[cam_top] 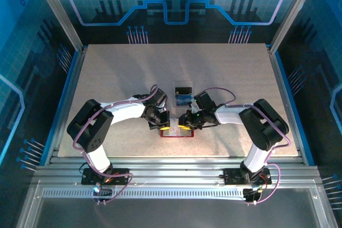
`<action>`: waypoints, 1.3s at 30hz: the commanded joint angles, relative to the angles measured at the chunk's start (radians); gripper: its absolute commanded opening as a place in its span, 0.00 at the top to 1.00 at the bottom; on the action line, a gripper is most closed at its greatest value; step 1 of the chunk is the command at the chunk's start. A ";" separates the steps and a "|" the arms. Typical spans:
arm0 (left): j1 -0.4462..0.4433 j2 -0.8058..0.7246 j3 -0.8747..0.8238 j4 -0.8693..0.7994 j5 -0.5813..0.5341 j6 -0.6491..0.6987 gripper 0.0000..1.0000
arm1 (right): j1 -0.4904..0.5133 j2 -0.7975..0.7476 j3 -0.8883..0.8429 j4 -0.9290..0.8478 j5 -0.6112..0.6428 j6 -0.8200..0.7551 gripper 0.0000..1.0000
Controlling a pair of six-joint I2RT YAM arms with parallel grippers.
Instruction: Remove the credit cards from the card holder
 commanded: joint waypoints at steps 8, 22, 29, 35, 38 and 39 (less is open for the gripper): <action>-0.006 0.020 -0.013 -0.034 -0.017 0.016 1.00 | -0.012 0.035 -0.007 0.010 -0.061 -0.026 0.75; -0.006 0.025 -0.011 -0.034 -0.012 0.016 1.00 | -0.010 -0.033 -0.003 0.004 -0.079 -0.021 0.77; -0.006 0.025 -0.014 -0.034 -0.013 0.016 1.00 | -0.010 -0.008 -0.010 0.036 -0.089 -0.008 0.78; -0.007 0.027 -0.018 -0.033 -0.012 0.015 1.00 | -0.010 0.005 -0.017 0.052 -0.089 -0.001 0.81; -0.006 0.027 -0.015 -0.033 -0.012 0.014 1.00 | -0.010 0.004 -0.018 0.047 -0.084 -0.002 0.83; -0.006 0.026 -0.015 -0.033 -0.012 0.015 1.00 | -0.010 0.004 -0.019 0.045 -0.082 -0.003 0.85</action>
